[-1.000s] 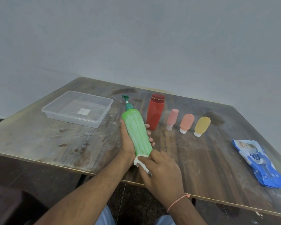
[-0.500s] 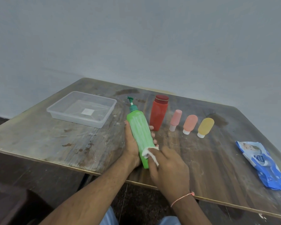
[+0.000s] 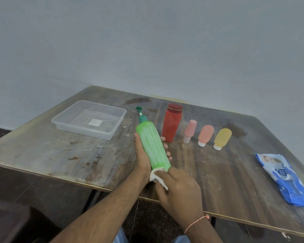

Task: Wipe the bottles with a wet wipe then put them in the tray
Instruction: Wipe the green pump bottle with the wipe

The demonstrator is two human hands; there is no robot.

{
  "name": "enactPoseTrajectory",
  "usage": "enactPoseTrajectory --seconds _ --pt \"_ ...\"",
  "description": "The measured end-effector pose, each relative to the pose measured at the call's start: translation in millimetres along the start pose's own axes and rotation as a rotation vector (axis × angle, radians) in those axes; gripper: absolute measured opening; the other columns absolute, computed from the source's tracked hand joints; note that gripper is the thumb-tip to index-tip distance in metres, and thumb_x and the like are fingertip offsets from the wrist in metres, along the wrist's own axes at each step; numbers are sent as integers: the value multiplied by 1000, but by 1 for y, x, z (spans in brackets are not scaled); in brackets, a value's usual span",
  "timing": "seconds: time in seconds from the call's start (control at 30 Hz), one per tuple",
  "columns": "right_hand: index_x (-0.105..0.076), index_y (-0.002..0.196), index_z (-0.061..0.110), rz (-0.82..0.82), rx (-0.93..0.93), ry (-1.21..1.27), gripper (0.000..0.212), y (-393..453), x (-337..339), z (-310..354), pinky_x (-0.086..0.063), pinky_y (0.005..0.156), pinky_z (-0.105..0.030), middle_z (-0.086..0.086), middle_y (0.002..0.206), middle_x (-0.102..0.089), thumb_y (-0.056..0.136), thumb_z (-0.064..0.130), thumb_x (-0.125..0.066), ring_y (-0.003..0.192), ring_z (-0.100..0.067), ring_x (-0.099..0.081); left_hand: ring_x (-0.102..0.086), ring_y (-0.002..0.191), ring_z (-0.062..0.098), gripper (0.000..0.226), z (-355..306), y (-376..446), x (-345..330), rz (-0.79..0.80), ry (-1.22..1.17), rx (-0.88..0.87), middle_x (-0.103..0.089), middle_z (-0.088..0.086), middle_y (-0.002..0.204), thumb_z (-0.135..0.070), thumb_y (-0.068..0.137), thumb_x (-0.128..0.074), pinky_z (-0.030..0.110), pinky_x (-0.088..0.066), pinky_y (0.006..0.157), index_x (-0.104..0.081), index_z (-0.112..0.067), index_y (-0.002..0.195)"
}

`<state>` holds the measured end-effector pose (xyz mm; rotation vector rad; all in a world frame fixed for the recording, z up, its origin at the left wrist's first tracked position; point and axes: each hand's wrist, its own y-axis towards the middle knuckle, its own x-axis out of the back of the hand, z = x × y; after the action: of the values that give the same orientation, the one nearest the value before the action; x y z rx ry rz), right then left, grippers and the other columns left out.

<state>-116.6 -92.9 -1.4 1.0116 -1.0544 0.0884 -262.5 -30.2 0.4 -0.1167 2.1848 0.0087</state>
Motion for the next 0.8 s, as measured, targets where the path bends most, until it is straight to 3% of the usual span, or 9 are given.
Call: enactPoseTrajectory --seconds 0.1,0.27,0.43,0.6,0.8 --pt "-76 99 38 38 29 -40 11 6 -4 2 -43 54 -33 9 81 -55 90 32 -75 70 -17 -51 -59 66 30 104 1 -1 -1 20 2 7 -61 16 85 -97 82 -31 37 -52 66 -70 -4 104" --pt "-76 113 36 -43 -112 84 21 10 -5 -10 -53 65 -33 9 96 -64 94 33 -69 83 -18 -63 -64 72 33 106 2 2 6 14 7 3 -64 18 89 -98 82 -33 40 -57 69 -71 -3 108" --pt "-74 108 45 85 -40 63 18 1 -3 0 -48 56 -29 14 88 -58 94 37 -66 75 -11 -57 -64 70 31 106 3 -1 1 25 -1 10 -63 16 87 -99 80 -33 38 -55 67 -71 -3 106" --pt "-76 115 39 -55 -205 194 23 2 -4 -9 -56 60 -32 14 97 -71 94 34 -70 80 -8 -67 -63 68 31 106 2 -3 3 0 12 3 -63 17 83 -98 82 -32 39 -55 67 -72 -3 105" --pt "-77 102 42 -109 -409 361 17 0 1 -19 -55 64 -26 25 93 -71 93 28 -81 82 -1 -67 -61 67 29 105 2 -3 1 6 24 11 -62 16 82 -98 82 -31 37 -54 66 -74 -4 102"
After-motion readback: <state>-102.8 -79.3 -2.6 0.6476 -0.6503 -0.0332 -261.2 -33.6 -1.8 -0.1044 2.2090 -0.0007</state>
